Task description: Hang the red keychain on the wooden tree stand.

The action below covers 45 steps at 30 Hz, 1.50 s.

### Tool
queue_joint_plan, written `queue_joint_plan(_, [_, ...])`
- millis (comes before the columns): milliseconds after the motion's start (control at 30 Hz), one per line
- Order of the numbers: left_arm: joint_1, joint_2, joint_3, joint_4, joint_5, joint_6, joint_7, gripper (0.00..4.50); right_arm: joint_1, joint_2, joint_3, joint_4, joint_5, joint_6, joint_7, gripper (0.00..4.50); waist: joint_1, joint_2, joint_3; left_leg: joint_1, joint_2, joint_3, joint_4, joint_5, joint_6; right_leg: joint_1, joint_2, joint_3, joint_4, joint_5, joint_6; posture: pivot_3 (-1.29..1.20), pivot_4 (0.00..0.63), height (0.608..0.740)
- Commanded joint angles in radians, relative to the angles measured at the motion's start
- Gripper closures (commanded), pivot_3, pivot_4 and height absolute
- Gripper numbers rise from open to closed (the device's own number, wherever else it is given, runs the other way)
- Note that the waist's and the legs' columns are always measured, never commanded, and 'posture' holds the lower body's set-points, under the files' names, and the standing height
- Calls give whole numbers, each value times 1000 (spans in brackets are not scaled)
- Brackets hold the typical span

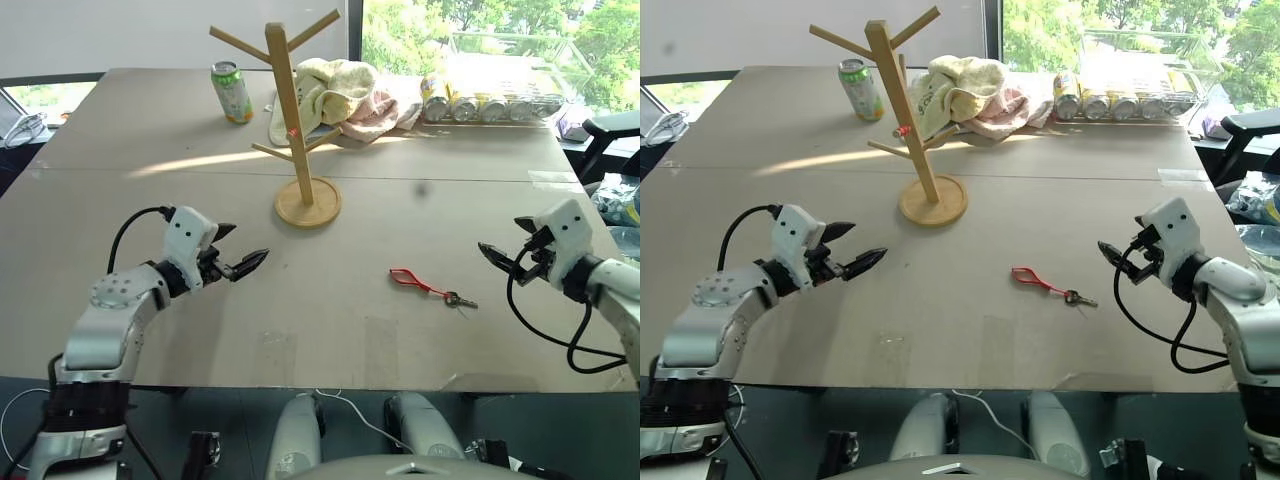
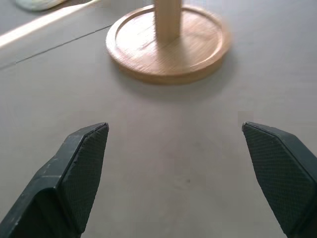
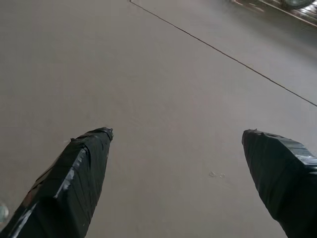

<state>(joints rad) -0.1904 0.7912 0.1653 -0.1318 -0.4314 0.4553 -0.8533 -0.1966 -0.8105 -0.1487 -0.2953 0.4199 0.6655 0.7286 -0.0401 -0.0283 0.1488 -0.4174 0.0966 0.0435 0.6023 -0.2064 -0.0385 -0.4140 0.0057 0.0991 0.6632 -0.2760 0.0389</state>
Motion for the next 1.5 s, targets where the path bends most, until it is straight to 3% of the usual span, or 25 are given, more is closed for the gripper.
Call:
queue_joint_plan(33, [-34, 62, -21, -145, -107, 89, -124, 53, -50, -63, 40, -98, 99, 95, 124, 0, 1, 0, 0, 0, 0, 0, 0, 0, 0, 0, 0, 0, 0, 0, 1, 0, 150, 733])
queue_joint_plan(200, [-118, 129, -60, -287, -230, 194, -238, 53, -118, -67, 130, -177, 152, 189, 146, 0, 1, -1, 6, -2, -1, -2, 0, -2, 2, 0, -1, -1, -2, -2, 3, 0, 150, 733])
queue_joint_plan(367, [-160, 139, -76, -343, -263, 215, -267, 53, -117, -42, 183, -233, 152, 226, 111, 0, 1, 2, 9, -10, -2, -8, 11, -4, 5, -2, -1, -6, 0, -2, 3, 0, 150, 733])
queue_joint_plan(800, [-143, 165, -160, -396, -173, 111, -345, 53, -118, 5, 357, -211, -17, 179, 31, 0, 3, 1, 10, -14, -3, -13, 28, -4, 6, -1, -1, -7, 11, -4, 6, 0, 150, 733])
queue_joint_plan(1267, [-141, 163, -155, -405, -171, 111, -339, 53, -90, 23, 377, -121, -124, 92, 47, 0, 4, 1, 10, -14, -3, -14, 32, -4, 6, -1, 0, -8, 16, -4, 7, 0, 150, 733])
queue_joint_plan(1500, [-152, 162, -156, -402, -173, 111, -342, 0, -94, 47, 389, -102, -153, 70, 50, 3243, 4, 1, 10, -14, -3, -15, 33, -4, 6, -1, 0, -8, 17, -4, 7, 0, 150, 733])
